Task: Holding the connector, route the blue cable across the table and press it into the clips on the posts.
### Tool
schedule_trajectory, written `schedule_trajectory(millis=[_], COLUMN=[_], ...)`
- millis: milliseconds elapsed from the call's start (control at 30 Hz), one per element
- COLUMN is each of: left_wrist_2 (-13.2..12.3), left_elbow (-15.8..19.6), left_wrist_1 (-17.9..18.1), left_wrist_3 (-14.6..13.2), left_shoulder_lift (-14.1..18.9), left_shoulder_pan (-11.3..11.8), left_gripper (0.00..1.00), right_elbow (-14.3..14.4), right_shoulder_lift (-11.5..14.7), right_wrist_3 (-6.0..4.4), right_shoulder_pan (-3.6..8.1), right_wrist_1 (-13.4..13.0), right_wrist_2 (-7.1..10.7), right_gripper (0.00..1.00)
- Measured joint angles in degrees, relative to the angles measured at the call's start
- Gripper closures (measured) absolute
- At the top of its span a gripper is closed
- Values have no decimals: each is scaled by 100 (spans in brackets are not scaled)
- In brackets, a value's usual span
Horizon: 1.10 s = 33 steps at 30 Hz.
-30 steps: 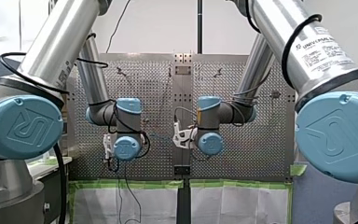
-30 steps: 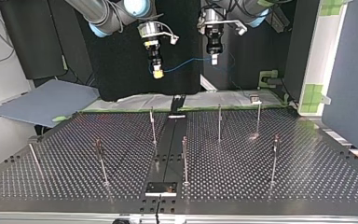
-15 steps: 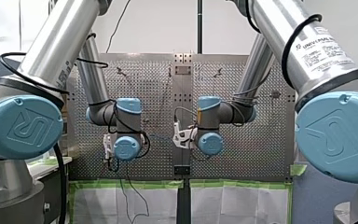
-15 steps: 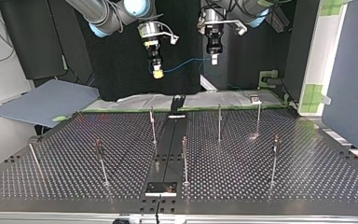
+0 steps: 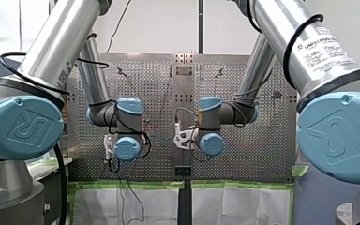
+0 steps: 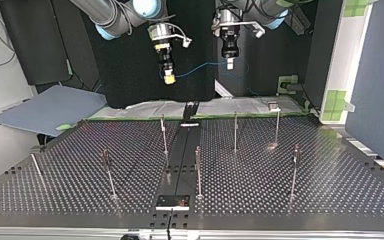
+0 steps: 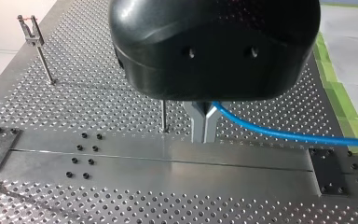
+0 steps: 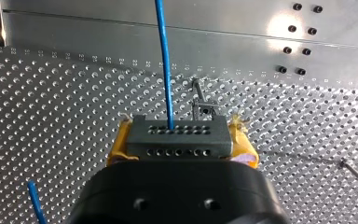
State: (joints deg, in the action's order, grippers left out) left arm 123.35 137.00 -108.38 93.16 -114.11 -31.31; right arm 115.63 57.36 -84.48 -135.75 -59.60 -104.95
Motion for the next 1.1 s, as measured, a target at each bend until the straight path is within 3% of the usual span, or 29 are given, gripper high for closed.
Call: schedule_trajectory(millis=[967, 1100], left_wrist_2=[3, 27], left_elbow=[4, 75], left_wrist_1=[-6, 48], left_wrist_3=[4, 67], left_shoulder_lift=[-3, -14], left_shoulder_pan=[4, 51], left_gripper=[100, 100], right_elbow=[0, -60], right_shoulder_lift=[0, -60], right_wrist_3=[1, 49], right_shoulder_pan=[0, -60], right_wrist_1=[0, 60], right_wrist_2=[9, -44], right_gripper=[100, 100])
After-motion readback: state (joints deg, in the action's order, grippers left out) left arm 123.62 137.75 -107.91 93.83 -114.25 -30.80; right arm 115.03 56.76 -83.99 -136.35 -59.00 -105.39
